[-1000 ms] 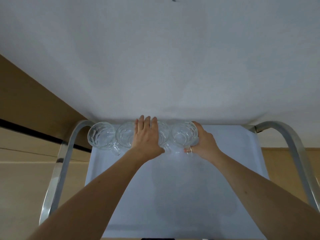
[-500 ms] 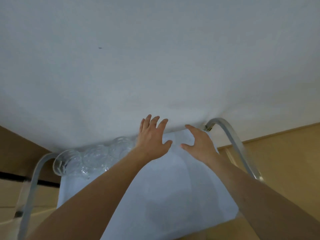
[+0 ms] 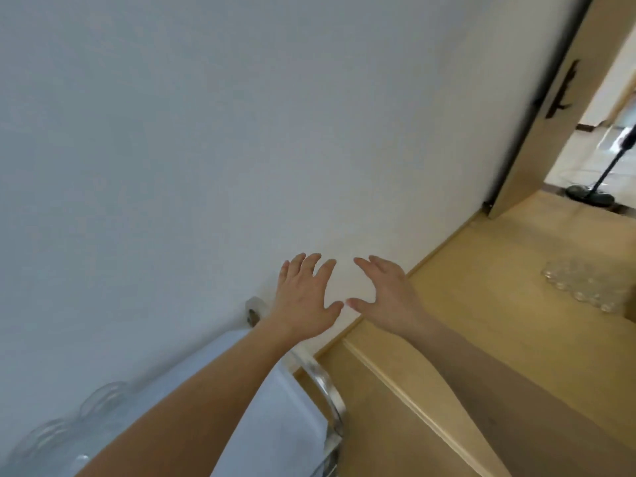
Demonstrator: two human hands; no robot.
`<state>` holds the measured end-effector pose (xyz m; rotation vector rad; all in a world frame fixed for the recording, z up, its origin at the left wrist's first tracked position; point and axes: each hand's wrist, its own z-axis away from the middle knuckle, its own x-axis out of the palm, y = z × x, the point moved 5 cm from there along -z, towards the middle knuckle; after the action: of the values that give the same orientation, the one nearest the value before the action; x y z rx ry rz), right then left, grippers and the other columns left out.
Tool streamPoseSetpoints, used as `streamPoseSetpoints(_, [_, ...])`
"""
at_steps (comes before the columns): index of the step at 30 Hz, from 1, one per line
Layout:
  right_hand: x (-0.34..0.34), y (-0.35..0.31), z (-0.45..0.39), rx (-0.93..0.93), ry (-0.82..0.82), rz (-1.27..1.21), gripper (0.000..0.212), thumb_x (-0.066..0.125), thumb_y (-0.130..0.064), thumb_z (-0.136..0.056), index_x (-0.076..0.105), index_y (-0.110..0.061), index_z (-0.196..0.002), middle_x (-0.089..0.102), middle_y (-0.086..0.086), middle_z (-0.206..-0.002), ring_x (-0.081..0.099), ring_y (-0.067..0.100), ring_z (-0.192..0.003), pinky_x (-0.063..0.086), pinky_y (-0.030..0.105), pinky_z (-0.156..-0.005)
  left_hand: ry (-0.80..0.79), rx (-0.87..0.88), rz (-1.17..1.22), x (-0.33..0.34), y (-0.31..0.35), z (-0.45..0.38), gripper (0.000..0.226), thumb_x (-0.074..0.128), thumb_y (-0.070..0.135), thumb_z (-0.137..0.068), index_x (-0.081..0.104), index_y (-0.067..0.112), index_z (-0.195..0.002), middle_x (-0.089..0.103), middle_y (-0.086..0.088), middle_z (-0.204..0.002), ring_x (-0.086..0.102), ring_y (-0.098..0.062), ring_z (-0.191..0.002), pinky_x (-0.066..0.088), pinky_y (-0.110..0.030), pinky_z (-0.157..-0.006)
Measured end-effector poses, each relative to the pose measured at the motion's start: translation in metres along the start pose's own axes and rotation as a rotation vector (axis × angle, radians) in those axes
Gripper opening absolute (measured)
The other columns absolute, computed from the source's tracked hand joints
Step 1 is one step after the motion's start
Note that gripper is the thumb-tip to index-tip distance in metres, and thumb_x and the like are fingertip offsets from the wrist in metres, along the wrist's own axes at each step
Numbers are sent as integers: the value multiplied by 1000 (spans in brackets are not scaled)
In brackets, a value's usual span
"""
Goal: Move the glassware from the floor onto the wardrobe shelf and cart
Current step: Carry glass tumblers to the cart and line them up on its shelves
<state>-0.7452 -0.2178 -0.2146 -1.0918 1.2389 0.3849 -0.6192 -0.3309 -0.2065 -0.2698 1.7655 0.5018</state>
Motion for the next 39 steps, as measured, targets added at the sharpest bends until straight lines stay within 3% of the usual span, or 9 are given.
streamPoseSetpoints(8, [-137,154,81,218,180,65,84,65,-53,-89,21,-33,-158,19,5,-165,17,25,-151,21,39,-122,-6,306,42,10,210,-83,79,52,57,-93,20,25,-158,18,-8,-165,8,-31,-152,8,-50,-124])
streamPoseSetpoints(15, [-212,264,154,469,323,111,84,64,-57,-88,21,-36,-157,21,1,-165,20,24,-150,23,38,-120,-69,545,41,29,359,-125,78,47,60,-94,18,27,-159,15,-5,-166,8,-29,-152,11,-50,-123])
streamPoseSetpoints(25, [-278,385,200,776,444,129,79,64,-56,-90,25,-37,-155,23,-2,-165,24,23,-150,30,41,-118,-123,820,124,81,519,-203,75,49,60,-93,22,29,-157,17,-3,-165,11,-29,-152,15,-51,-123])
streamPoseSetpoints(39, [-369,524,154,1155,539,221,78,63,-55,-89,26,-33,-155,26,-1,-163,27,24,-148,29,42,-120,-165,1141,276,127,688,-362,72,50,59,-92,29,29,-154,26,-5,-160,16,-30,-149,19,-52,-120])
